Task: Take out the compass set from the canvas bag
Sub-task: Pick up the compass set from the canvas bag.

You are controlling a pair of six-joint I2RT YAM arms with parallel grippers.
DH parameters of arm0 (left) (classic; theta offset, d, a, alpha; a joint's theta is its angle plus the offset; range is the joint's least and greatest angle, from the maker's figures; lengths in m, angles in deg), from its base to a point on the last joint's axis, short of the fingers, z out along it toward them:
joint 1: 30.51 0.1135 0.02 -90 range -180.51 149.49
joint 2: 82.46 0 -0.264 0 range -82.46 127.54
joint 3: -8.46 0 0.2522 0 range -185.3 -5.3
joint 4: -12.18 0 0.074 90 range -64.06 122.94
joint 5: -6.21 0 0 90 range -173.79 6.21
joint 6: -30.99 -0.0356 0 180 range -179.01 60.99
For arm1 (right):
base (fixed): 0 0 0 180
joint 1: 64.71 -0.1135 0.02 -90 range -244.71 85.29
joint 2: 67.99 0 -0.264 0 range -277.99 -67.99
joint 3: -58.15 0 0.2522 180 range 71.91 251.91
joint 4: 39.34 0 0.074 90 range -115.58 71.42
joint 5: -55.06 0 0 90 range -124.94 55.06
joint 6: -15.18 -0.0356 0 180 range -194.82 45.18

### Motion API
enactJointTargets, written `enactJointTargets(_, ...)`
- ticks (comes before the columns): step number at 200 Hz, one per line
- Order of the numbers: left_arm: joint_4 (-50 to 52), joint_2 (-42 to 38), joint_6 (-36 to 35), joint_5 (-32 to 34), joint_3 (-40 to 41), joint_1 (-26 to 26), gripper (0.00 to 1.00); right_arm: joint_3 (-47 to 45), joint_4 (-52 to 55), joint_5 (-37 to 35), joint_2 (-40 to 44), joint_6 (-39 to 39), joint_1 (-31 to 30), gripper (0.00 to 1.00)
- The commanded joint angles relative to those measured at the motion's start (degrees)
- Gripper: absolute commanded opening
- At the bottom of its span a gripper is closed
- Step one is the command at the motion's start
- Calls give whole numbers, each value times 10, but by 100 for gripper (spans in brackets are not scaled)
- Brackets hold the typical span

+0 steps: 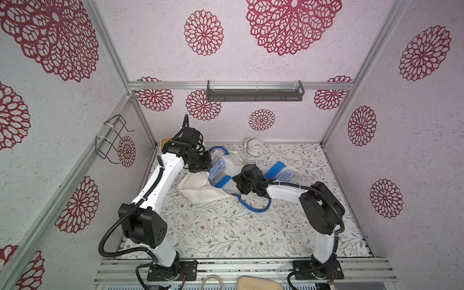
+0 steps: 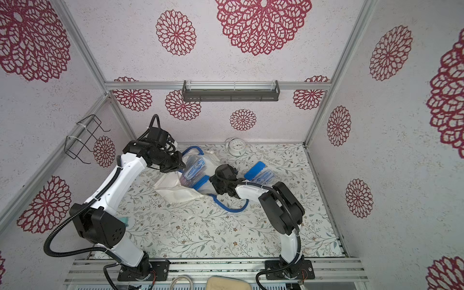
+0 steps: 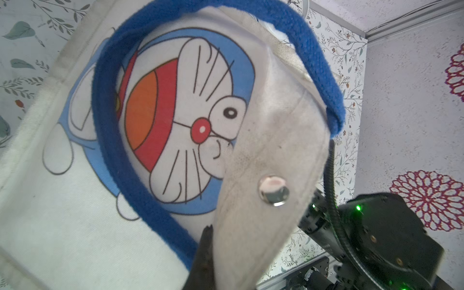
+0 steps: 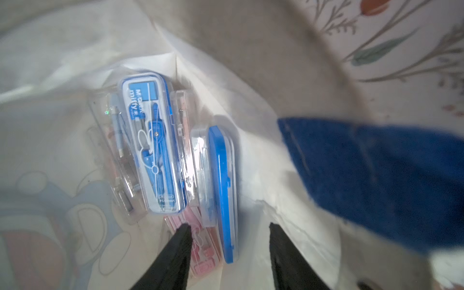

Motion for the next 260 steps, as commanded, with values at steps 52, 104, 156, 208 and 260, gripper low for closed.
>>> enactJointTargets(52, -4, -10, 9, -25, -3, -8, 0, 65, 28, 4, -16, 23, -39, 40)
enactJointTargets(104, -4, -10, 8, -26, -6, -8, 0, 117, 59, 0, -78, 13, -24, 52)
enactJointTargets(156, -1, -10, 6, -32, -7, -9, 0, 159, 76, 1, -130, 5, -9, 59)
enactJointTargets(208, 0, -3, 9, -37, -11, -19, 0, 203, 47, 18, -187, -1, 0, 58)
enactJointTargets(260, 1, -4, 13, -37, -5, -27, 0, 187, -130, 68, -200, 17, 12, 33)
